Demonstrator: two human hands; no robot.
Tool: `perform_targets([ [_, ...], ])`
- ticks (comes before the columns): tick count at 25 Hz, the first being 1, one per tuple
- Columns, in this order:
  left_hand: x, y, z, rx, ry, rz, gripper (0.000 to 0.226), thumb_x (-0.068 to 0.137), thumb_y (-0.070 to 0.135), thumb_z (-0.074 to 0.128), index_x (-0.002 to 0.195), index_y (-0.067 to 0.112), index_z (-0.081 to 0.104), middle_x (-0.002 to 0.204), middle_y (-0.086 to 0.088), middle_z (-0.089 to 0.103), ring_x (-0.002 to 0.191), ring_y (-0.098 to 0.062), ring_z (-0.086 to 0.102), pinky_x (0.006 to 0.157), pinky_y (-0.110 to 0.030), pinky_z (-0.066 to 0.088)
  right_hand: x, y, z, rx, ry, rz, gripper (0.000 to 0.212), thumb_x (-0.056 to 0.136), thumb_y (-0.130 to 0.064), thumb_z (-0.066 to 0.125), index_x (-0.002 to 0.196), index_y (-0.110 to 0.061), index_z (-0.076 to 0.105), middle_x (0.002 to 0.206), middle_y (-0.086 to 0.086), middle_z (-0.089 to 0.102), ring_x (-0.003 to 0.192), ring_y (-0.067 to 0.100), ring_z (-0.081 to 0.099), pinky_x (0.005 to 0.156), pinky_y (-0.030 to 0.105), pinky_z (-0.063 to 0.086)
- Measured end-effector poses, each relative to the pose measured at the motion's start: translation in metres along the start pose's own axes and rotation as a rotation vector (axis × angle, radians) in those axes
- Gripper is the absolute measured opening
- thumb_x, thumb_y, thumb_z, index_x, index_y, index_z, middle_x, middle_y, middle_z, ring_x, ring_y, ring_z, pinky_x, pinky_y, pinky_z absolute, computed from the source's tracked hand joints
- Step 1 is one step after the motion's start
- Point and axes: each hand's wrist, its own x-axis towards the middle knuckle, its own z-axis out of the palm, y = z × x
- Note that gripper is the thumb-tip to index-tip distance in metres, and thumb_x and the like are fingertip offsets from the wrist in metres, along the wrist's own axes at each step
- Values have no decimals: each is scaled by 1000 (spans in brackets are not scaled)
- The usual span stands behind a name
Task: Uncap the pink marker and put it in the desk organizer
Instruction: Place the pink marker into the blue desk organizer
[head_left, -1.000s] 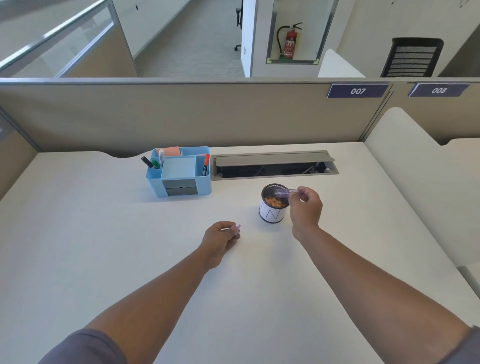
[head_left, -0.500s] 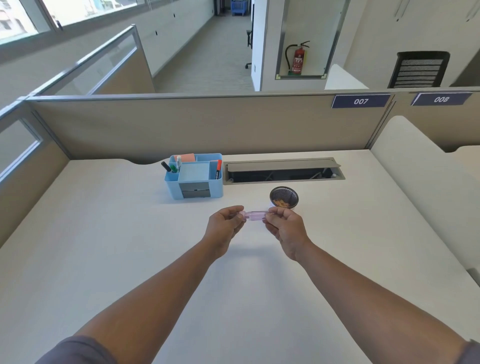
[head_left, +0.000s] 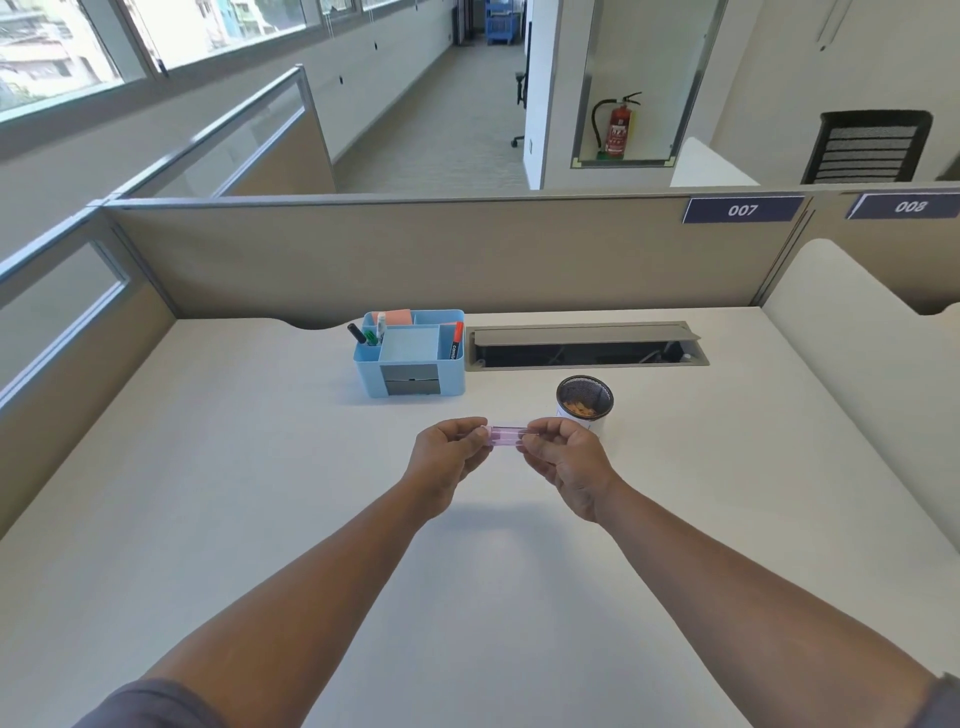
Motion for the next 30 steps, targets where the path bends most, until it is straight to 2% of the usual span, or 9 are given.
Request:
perform_targets([
  [4,0,3,-7,6,14,-19,13,92,8,70,104,7,77,104,-12,78,94,-26,76,75,-27,62,2,2,3,-61,-43,-21,20,84,7,75,96,-8,70,97,13,77,89,23,73,80,28,60],
  [9,3,7,-12,84,31,-47,19,91,19,73,102,5,77,97,-13,79,85,-24,75,79,-31,63,5,4,3,-144,-85,-52,20,84,5,76,97,-10,72,106,14,78,92,20,74,83,29,60],
  [12,4,7,-14,66,26,-46,19,91,20,74,99,4,78,93,-12,80,79,-22,73,75,-29,63,7,4,4,-189,-97,-65,22,85,7,74,94,-13,73,101,7,80,90,15,74,83,28,60],
  [14,5,7,-14,45,27,-41,16,90,17,74,99,4,78,96,-12,80,84,-23,75,74,-28,63,8,3,5,-170,-93,-62,21,84,7,74,92,-13,72,96,4,81,86,13,74,79,24,60],
  [17,5,9,-13,35,20,-24,14,90,10,73,102,4,77,101,-12,79,92,-26,76,73,-26,62,9,2,5,-105,-61,-37,18,85,4,76,95,-9,71,91,7,80,83,19,77,74,23,60],
  [22,3,10,-11,34,6,-27,12,90,4,72,101,5,77,102,-12,78,95,-27,75,74,-26,62,10,1,5,-106,-40,-12,13,86,-4,77,98,-4,74,86,8,80,78,22,77,71,24,60],
  [30,1,6,-8,38,18,-11,9,90,3,72,96,5,77,104,-14,77,95,-27,75,73,-26,62,10,-1,6,-128,-25,19,9,86,-2,76,95,-5,73,84,8,79,76,22,76,71,25,60],
])
